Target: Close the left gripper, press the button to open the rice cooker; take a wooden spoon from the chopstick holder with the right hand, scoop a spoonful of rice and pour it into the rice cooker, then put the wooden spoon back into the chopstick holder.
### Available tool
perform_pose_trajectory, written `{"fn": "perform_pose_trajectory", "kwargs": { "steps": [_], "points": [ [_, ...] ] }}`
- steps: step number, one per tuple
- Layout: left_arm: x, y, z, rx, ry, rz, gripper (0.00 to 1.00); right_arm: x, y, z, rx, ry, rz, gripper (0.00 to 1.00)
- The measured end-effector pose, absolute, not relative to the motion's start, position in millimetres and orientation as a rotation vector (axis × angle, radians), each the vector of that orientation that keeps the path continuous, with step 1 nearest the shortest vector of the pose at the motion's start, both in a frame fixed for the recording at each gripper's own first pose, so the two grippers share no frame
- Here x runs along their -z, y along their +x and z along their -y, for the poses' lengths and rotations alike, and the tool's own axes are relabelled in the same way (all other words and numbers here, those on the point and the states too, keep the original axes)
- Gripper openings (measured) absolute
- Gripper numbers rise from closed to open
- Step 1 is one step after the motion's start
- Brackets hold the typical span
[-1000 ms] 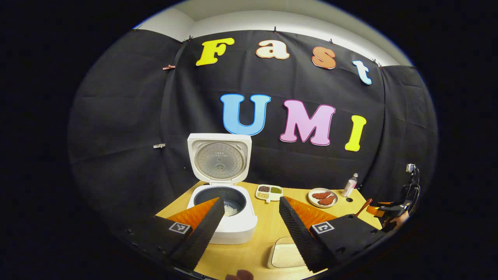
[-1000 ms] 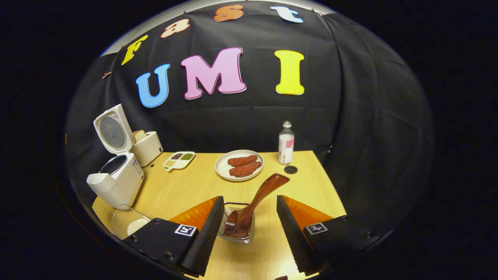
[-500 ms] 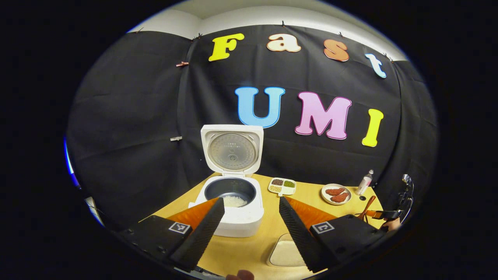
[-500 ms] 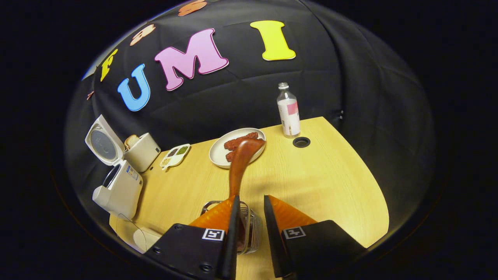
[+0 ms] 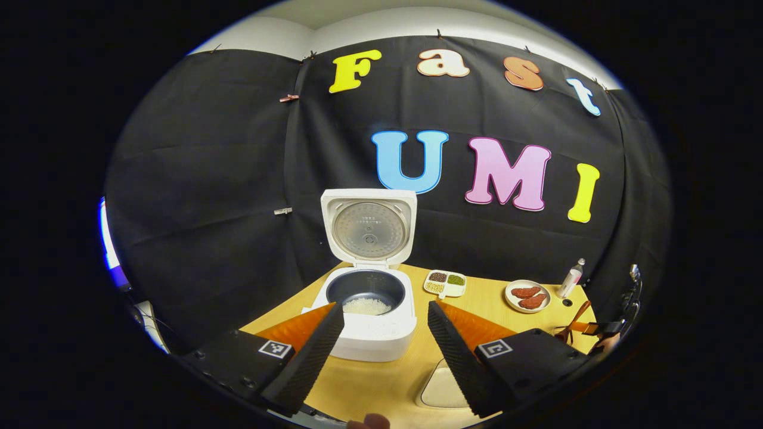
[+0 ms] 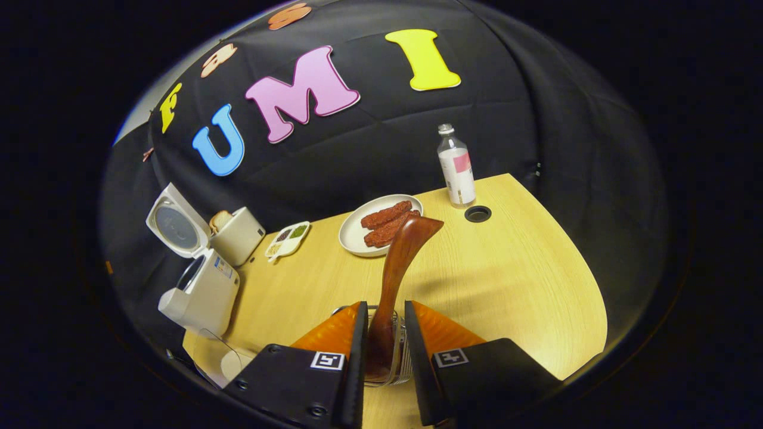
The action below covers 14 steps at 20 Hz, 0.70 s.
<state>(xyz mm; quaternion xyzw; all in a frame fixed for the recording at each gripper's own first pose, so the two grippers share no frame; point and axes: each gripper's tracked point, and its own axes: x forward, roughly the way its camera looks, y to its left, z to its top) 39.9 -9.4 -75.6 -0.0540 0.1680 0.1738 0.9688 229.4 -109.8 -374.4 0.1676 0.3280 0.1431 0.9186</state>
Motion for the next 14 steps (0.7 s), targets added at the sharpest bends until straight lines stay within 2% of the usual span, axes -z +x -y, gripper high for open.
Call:
{"fn": "perform_pose_trajectory", "kwargs": {
  "steps": [2,3,4,5,7,9,12,14],
  "points": [
    [77.4,39.9,9.1,-0.353,-0.108,-0.346,0.97,375.9,233.4,101.4,-0.296,0.354,-0.69,0.4],
    [76.9,40.1,8.7,-0.355,-0.104,-0.347,0.97,376.7,238.1,102.5,-0.291,0.353,-0.684,0.31],
    [76.9,38.6,7.2,-0.358,-0.098,-0.348,0.97,377.8,241.5,101.6,-0.294,0.351,-0.682,0.4],
    [77.0,36.5,5.8,-0.362,-0.093,-0.351,0.97,379.3,242.1,102.8,-0.285,0.341,-0.682,0.4],
    [78.8,35.1,6.6,-0.368,-0.089,-0.355,0.97,376.5,243.7,104.8,-0.296,0.337,-0.666,0.25],
    [77.3,32.5,4.5,-0.372,-0.088,-0.356,0.97,373.9,241.8,106.1,-0.312,0.344,-0.648,0.21],
    [78.6,25.8,1.9,-0.376,-0.085,-0.357,0.97,368.8,240.9,116.4,-0.265,0.392,-0.639,0.13],
    [79.9,22.0,-0.6,-0.37,-0.084,-0.359,0.97,369.3,242.2,125.0,-0.237,0.391,-0.622,0.13]
  ]
}}
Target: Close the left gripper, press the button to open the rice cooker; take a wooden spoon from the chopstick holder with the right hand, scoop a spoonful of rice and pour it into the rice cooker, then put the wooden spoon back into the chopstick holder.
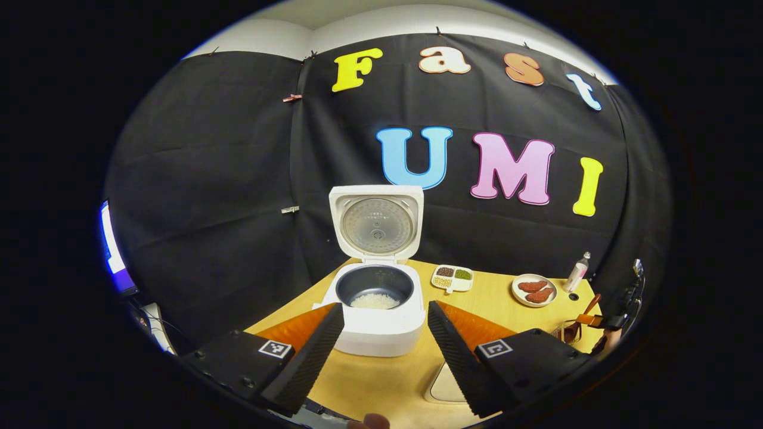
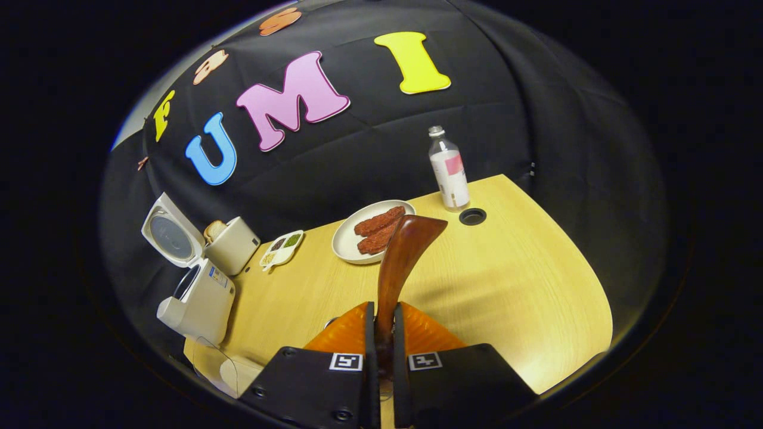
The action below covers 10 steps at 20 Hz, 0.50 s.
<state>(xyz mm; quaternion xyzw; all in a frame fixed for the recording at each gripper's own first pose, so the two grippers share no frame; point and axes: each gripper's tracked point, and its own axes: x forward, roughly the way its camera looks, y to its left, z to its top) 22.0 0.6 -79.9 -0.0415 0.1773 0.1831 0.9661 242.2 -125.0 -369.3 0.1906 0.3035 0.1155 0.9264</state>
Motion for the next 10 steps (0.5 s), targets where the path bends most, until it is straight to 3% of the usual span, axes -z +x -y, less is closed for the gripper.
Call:
{"fn": "perform_pose_trajectory", "kwargs": {
  "steps": [5,10],
  "points": [
    [93.1,19.6,-11.7,-0.343,-0.098,-0.378,0.98,371.6,244.0,130.3,-0.183,0.388,-0.625,0.13],
    [101.2,16.6,-21.9,-0.347,-0.119,-0.394,0.97,361.3,241.4,130.4,-0.155,0.352,-0.584,0.2]
  ]
}}
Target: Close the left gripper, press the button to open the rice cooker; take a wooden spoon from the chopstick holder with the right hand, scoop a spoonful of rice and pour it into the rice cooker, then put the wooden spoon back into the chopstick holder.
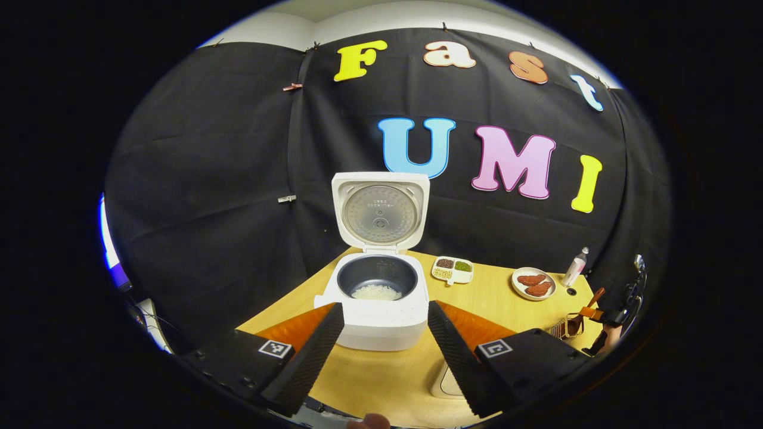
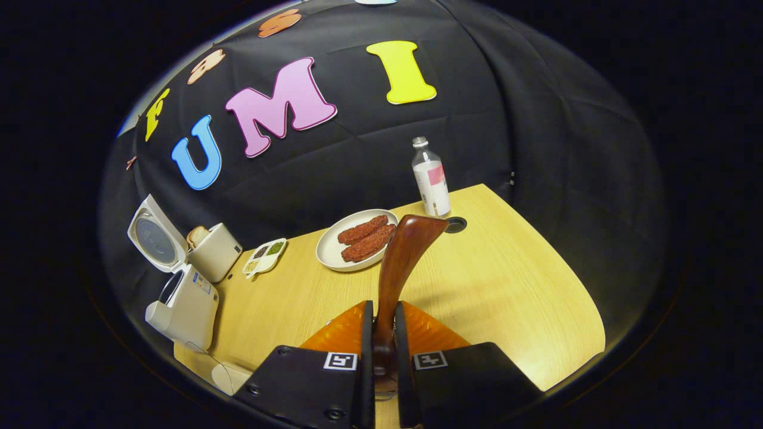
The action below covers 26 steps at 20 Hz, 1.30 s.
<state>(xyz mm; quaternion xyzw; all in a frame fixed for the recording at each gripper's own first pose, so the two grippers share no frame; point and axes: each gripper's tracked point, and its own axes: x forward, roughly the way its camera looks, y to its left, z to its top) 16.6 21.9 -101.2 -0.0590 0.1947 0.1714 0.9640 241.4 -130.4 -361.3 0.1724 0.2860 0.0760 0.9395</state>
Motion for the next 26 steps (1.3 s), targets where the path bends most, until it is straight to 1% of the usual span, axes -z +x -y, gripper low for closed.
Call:
{"fn": "perform_pose_trajectory", "kwargs": {
  "steps": [1,2,3,4,5,6,7,9,12,16,21,26],
  "points": [
    [101.9,15.7,-21.6,-0.346,-0.122,-0.394,1.0,357.7,241.9,130.3,-0.15,0.344,-0.573,0.19],
    [102.6,15.2,-22.5,-0.346,-0.125,-0.394,0.97,354.7,246.3,136.0,-0.14,0.325,-0.548,0.16],
    [103.3,13.9,-22.9,-0.349,-0.127,-0.397,0.97,354.8,247.8,134.9,-0.15,0.325,-0.55,0.22],
    [103.2,13.6,-23.9,-0.351,-0.131,-0.397,0.98,352.4,241.0,129.0,-0.173,0.357,-0.563,0.21],
    [103.8,13.5,-23.4,-0.353,-0.135,-0.396,0.97,345.1,238.6,125.6,-0.181,0.38,-0.573,0.2],
    [103.4,13.3,-23.5,-0.356,-0.137,-0.396,0.97,352.2,236.7,126.3,-0.193,0.379,-0.581,0.16],
    [103.6,12.6,-23.6,-0.358,-0.138,-0.395,0.97,351.6,236.9,127.1,-0.197,0.368,-0.577,0.14],
    [101.9,12.0,-22.4,-0.359,-0.134,-0.393,0.97,350.3,236.9,129.1,-0.189,0.352,-0.573,0.09],
    [97.4,12.5,-18.1,-0.347,-0.126,-0.379,0.97,319.9,238.4,132.9,-0.19,0.374,-0.509,0.09],
    [94.7,19.8,-16.9,-0.284,-0.138,-0.357,0.97,262.2,229.9,139.6,-0.165,0.37,-0.405,0.09],
    [91.9,37.2,-30.7,-0.168,-0.137,-0.324,0.98,189.1,183.3,112.6,-0.164,0.367,-0.317,0.08],
    [99.3,40.2,-50.3,-0.068,-0.117,-0.301,0.98,147.8,128.9,47.4,-0.198,0.337,-0.275,0.08]
  ]
}}
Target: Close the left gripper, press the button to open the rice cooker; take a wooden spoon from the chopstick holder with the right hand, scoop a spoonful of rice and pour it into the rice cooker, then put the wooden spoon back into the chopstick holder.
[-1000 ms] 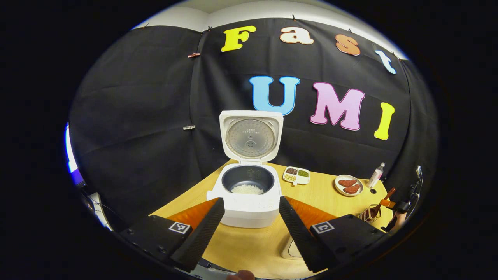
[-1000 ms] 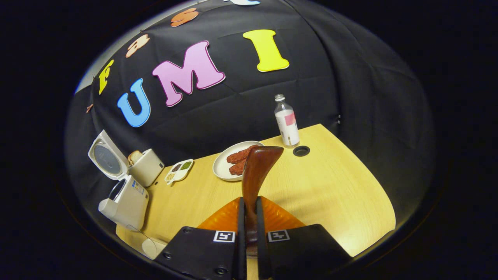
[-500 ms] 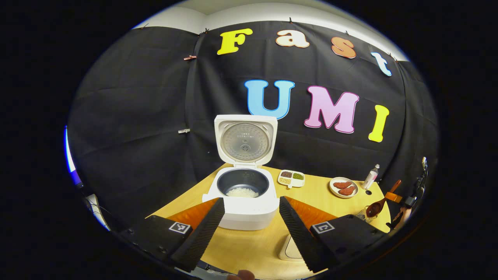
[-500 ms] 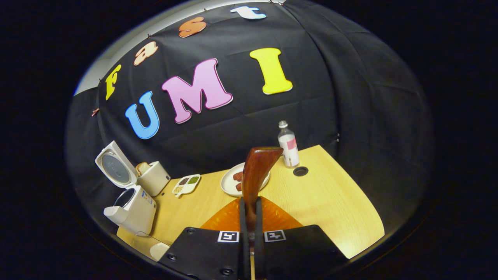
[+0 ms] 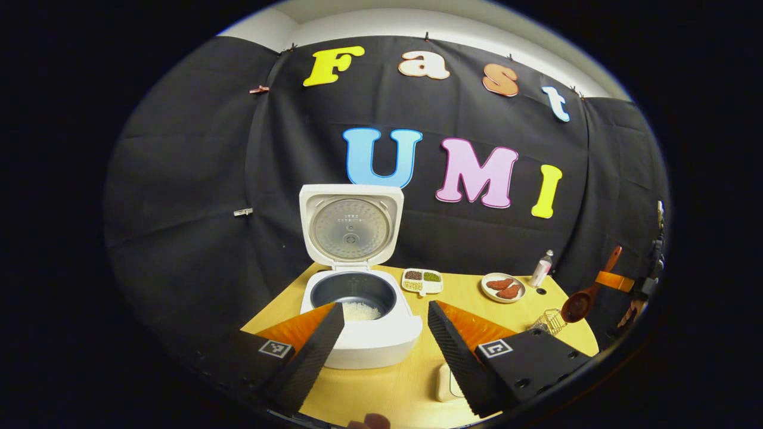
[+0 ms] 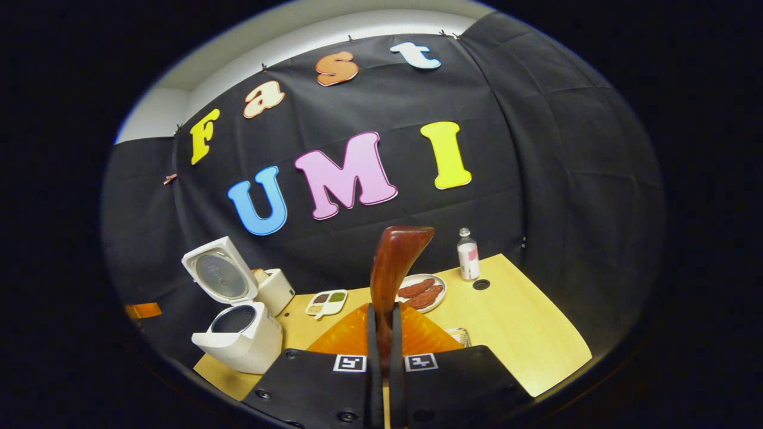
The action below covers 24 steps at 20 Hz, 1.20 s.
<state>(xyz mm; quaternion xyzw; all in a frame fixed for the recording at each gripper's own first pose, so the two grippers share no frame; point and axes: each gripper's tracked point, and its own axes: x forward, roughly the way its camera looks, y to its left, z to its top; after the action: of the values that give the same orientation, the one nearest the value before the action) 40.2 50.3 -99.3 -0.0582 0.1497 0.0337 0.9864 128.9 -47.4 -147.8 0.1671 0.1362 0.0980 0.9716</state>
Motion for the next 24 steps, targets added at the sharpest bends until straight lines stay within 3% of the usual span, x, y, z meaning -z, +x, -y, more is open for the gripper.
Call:
{"fn": "perform_pose_trajectory", "kwargs": {
  "steps": [4,10,17,24],
  "points": [
    [107.8,36.4,-65.5,-0.021,-0.099,-0.299,0.97,158.1,101.0,-13.7,-0.241,0.236,-0.296,0.09],
    [114.5,32.2,-76.3,0.025,-0.078,-0.3,0.97,225.1,77.7,-87.5,-0.277,-0.053,-0.399,0.09],
    [125.1,34.5,-83.8,0.061,-0.087,-0.303,0.97,292.9,78.9,-103.9,-0.224,-0.267,-0.494,0.09],
    [135.7,36.1,-94.7,0.057,-0.115,-0.32,0.97,332.6,71.2,-119.1,-0.173,-0.06,-0.637,0.09]
  ]
}}
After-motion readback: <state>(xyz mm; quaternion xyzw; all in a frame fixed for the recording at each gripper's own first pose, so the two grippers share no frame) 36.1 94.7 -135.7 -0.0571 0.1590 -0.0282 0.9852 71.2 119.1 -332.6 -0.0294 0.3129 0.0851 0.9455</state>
